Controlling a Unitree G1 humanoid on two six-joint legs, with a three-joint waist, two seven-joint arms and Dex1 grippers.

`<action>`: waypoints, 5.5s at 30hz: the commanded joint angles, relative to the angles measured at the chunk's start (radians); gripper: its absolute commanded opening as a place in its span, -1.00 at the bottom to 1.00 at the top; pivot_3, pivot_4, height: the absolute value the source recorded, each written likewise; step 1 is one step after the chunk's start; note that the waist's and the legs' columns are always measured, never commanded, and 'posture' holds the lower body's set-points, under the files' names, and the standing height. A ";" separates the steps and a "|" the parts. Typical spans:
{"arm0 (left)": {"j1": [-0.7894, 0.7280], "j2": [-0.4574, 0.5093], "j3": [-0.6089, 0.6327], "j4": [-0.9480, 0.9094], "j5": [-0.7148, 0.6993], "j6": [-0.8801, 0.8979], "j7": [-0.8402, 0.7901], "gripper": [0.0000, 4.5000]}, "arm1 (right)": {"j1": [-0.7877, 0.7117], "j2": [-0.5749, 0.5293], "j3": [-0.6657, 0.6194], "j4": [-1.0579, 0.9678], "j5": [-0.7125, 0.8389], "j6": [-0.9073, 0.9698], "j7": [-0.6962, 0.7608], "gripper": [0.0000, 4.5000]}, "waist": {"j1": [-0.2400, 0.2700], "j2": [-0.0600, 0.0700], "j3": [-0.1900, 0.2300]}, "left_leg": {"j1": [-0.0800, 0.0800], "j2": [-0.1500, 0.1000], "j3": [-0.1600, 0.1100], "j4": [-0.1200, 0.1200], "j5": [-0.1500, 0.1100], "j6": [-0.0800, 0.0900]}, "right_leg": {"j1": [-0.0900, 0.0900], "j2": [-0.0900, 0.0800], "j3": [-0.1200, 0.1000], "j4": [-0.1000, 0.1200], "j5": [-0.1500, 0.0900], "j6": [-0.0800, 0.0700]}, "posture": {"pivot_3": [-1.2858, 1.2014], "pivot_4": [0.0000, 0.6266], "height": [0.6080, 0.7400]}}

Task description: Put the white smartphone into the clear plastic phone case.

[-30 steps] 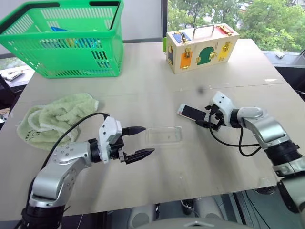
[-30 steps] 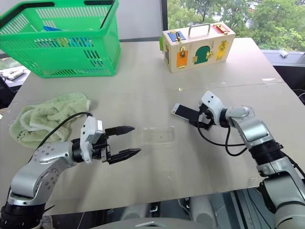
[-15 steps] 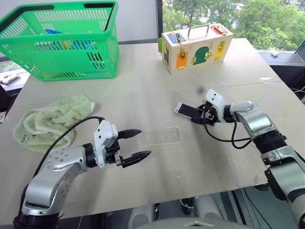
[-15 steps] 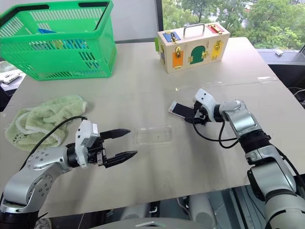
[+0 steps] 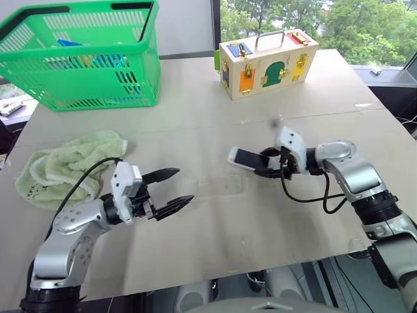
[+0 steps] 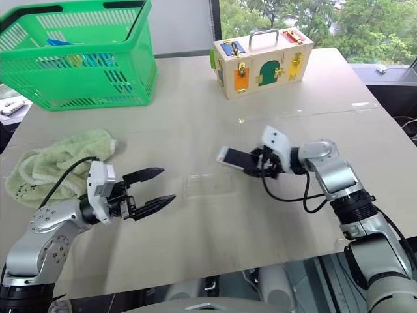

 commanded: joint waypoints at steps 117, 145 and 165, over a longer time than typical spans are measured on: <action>0.068 0.065 0.035 -0.026 -0.057 0.027 -0.040 1.00 | 0.038 0.229 0.391 0.569 -0.383 -0.418 -0.020 -0.98 | 0.001 0.018 -0.041 | 0.020 0.000 0.005 -0.015 -0.003 -0.007 | 0.014 -0.032 -0.028 -0.012 0.000 0.000 | 0.03 -0.52 1.00; 0.068 0.070 -0.004 -0.022 0.005 0.034 -0.004 1.00 | -0.002 0.226 0.048 0.090 -0.068 -0.028 -0.113 -0.98 | 0.003 0.015 -0.005 | 0.000 0.000 -0.001 -0.016 -0.006 -0.009 | -0.002 -0.037 -0.059 -0.014 -0.003 -0.004 | 0.03 -0.52 1.00; 0.081 0.068 0.001 -0.043 -0.006 0.039 0.007 1.00 | -0.033 0.225 0.125 0.176 -0.138 -0.231 -0.040 -0.98 | 0.002 0.013 0.001 | -0.001 0.001 -0.002 -0.015 -0.006 -0.010 | -0.002 -0.035 -0.060 -0.013 -0.002 -0.002 | 0.03 -0.52 1.00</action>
